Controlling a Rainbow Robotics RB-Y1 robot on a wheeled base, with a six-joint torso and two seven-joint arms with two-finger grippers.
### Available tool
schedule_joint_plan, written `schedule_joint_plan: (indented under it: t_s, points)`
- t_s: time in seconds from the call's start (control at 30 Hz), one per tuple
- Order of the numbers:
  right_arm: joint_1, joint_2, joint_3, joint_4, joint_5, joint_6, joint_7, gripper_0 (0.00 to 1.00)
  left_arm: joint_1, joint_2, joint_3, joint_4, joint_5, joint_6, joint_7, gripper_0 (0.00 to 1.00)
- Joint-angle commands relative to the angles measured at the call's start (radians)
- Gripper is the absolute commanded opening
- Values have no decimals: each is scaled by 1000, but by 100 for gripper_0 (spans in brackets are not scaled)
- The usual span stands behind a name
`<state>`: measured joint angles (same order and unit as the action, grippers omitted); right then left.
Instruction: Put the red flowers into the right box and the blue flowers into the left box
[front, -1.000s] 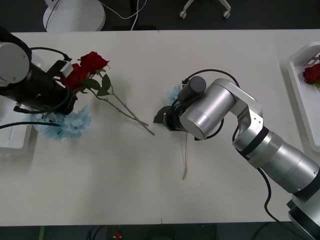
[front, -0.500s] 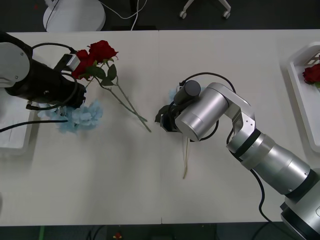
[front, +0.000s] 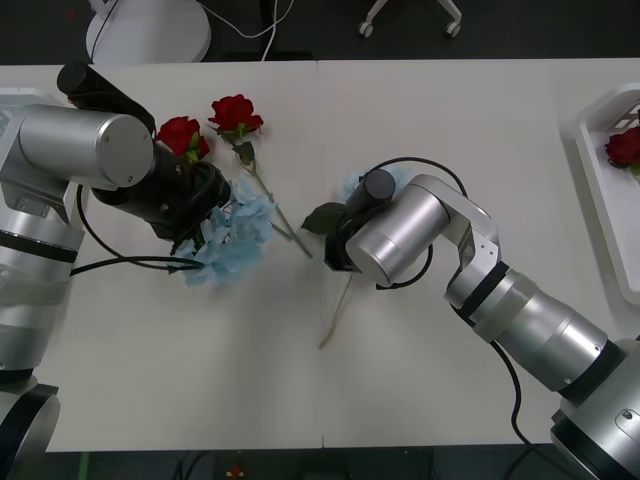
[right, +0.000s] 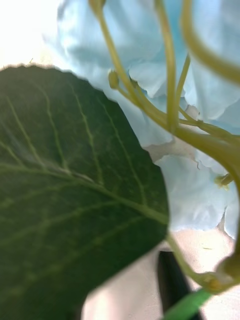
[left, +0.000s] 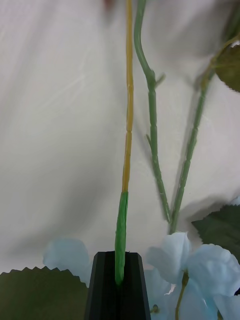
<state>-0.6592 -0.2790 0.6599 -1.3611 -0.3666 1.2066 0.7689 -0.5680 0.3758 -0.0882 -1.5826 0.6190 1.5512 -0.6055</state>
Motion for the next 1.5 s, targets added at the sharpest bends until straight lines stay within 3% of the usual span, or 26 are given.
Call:
schedule_joint_plan:
  t_s: [0.03,0.17,0.5,0.63,0.77,0.8,0.83,0.87,0.9,0.93,1.1,1.27,1.5]
  points:
    - [-53,12,-31,-9,-45,-9,10,0,-41,0,-22,-5,33,-13,204,0]
    - [-66,-5,-69,-10,-92,-9,30,0,-26,5,-22,-4,67,-23,400,0]
    - [-86,-89,-235,-35,-204,-7,334,0,5,23,-24,-5,142,-126,902,0]
    - [-86,-149,-309,-62,-279,-9,507,0,7,26,-24,-5,142,-146,1027,0]
    - [-86,-187,-396,-82,-377,-9,672,0,28,26,-24,-5,131,-146,1027,0]
    - [-86,-192,-416,-82,-402,-9,708,0,34,28,-24,-5,127,-149,1024,4]
    - [-86,-193,-430,-82,-419,-7,730,0,37,29,-24,-5,125,-149,1021,21]
    - [-86,-197,-461,-82,-463,-7,780,0,43,35,-24,-5,122,-149,1009,70]
    - [-88,-200,-471,-82,-494,-9,808,0,46,40,-24,-7,120,-149,989,90]
    - [-91,-206,-484,-82,-531,-9,831,0,48,45,-24,-8,120,-148,967,100]
    - [-105,-252,-523,-82,-742,-9,940,0,74,77,1,-53,123,-126,888,100]
    - [-149,-281,-526,-82,-888,-10,1046,0,112,120,99,-143,174,0,721,100]
    - [-212,-259,-526,-82,-1028,-35,1159,0,129,173,185,-277,206,185,116,100]
